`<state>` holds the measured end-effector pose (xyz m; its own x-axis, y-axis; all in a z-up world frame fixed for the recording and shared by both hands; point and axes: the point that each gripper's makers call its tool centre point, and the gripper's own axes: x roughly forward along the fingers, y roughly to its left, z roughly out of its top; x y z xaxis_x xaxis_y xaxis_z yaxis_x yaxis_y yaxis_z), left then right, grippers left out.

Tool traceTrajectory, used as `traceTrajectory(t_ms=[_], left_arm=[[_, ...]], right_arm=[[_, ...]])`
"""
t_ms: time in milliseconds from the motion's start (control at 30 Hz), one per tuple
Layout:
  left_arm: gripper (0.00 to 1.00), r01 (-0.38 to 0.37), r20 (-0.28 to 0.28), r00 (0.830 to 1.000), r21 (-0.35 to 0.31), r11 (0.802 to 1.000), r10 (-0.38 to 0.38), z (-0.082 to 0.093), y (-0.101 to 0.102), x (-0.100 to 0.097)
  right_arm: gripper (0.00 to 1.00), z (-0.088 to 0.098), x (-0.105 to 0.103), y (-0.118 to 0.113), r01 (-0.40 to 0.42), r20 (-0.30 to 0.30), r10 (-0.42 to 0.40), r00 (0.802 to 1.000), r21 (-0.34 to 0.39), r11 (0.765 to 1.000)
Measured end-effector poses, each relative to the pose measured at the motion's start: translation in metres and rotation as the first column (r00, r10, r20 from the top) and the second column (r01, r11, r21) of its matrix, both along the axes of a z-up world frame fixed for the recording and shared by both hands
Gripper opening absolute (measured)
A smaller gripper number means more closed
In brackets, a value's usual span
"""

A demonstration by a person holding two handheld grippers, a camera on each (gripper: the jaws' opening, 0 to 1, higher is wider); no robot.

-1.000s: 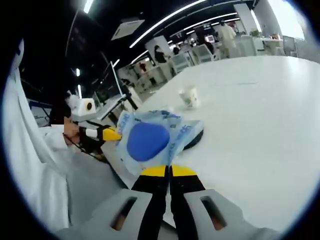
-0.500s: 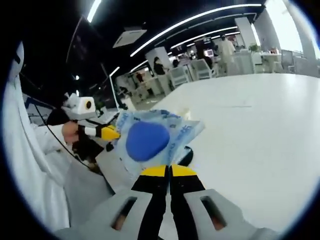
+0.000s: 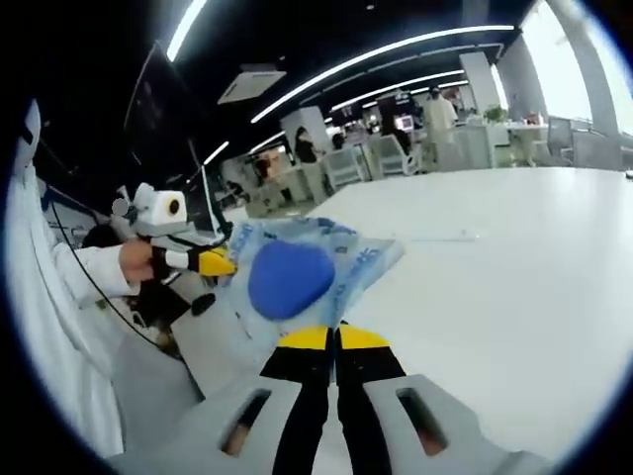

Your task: Arrange the tabletop items into an orderly group along one side of the table until the central work area is clear of visible clutter.

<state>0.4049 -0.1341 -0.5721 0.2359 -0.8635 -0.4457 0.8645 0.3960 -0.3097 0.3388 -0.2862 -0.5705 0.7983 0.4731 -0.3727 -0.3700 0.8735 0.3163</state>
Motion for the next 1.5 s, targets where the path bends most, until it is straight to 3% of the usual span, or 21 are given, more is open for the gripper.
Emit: traceTrajectory(t_ms=[267,467,600,800,900,1067,1333,1500], left_arm=[[0.00,-0.008,0.000,1.000,-0.017,1.000,0.008,-0.004,-0.021,0.025],[0.00,-0.037,-0.058,0.998,-0.027,0.999,0.035,-0.015,-0.033,0.041],[0.00,-0.043,-0.060,0.997,-0.014,0.999,0.043,-0.026,-0.040,0.047],[0.00,-0.085,-0.128,0.988,-0.010,0.996,0.083,-0.043,-0.044,0.059],[0.00,-0.135,-0.136,0.982,0.004,0.991,0.134,-0.051,-0.046,0.068],[0.00,-0.145,-0.117,0.982,0.030,0.989,0.148,-0.067,-0.055,0.079],[0.00,-0.227,-0.117,0.965,0.078,0.971,0.235,-0.095,-0.065,0.103],[0.00,-0.294,-0.135,0.943,0.100,0.951,0.305,-0.110,-0.067,0.117]], right_arm=[[0.00,-0.001,0.025,-0.021,0.023,0.016,-0.023,1.000,-0.028,0.999],[0.00,-0.007,0.042,-0.034,0.028,0.014,-0.028,1.000,-0.052,0.998],[0.00,-0.013,0.050,-0.040,0.034,0.006,-0.033,0.999,-0.060,0.998],[0.00,-0.024,0.062,-0.046,0.035,-0.013,-0.036,0.999,-0.064,0.997],[0.00,-0.033,0.070,-0.048,0.036,-0.022,-0.037,0.999,-0.065,0.997],[0.00,-0.051,0.083,-0.054,0.044,-0.053,-0.048,0.997,-0.080,0.996],[0.00,-0.074,0.102,-0.061,0.046,-0.093,-0.054,0.994,-0.091,0.995],[0.00,-0.085,0.112,-0.065,0.048,-0.102,-0.057,0.993,-0.089,0.995]])
